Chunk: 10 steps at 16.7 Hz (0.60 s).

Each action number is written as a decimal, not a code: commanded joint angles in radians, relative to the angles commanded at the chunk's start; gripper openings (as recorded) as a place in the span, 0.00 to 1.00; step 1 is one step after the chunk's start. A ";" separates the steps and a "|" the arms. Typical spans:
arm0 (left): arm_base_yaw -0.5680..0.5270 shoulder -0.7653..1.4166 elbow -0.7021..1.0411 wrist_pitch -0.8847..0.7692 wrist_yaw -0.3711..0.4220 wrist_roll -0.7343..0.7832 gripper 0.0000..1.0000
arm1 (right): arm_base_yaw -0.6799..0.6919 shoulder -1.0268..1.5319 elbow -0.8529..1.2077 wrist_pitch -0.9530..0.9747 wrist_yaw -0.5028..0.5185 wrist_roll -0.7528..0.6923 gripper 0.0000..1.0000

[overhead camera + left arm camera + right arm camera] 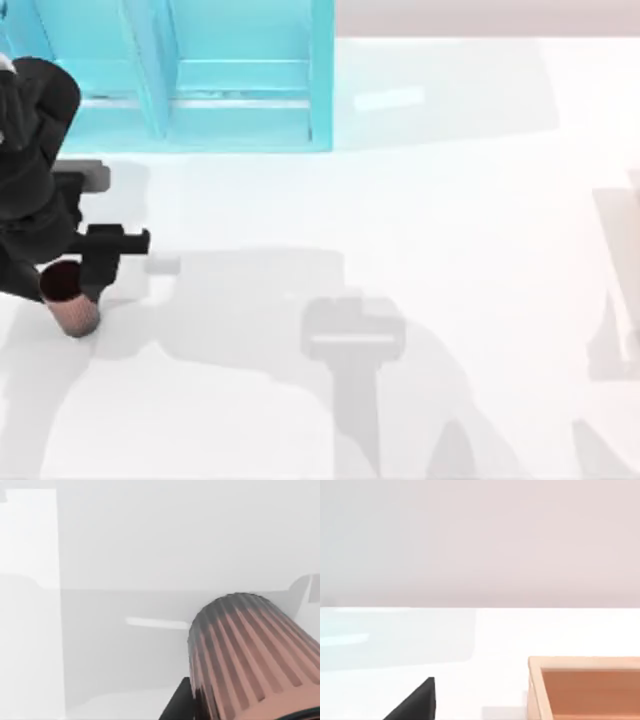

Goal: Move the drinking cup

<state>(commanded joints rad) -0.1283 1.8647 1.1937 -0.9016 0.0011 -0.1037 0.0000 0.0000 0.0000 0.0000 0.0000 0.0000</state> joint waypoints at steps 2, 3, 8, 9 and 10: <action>0.000 0.000 0.000 0.000 0.000 0.000 0.00 | 0.000 0.000 0.000 0.000 0.000 0.000 1.00; 0.000 0.000 0.000 0.000 0.000 0.000 0.00 | 0.000 0.000 0.000 0.000 0.000 0.000 1.00; 0.035 0.005 0.028 -0.011 0.004 0.036 0.00 | 0.000 0.000 0.000 0.000 0.000 0.000 1.00; 0.067 0.013 0.052 -0.021 0.007 0.067 0.00 | 0.000 0.000 0.000 0.000 0.000 0.000 1.00; 0.109 0.023 0.082 -0.036 0.011 0.106 0.00 | 0.000 0.000 0.000 0.000 0.000 0.000 1.00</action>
<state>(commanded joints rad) -0.0192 1.8880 1.2756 -0.9373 0.0123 0.0021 0.0000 0.0000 0.0000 0.0000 0.0000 0.0000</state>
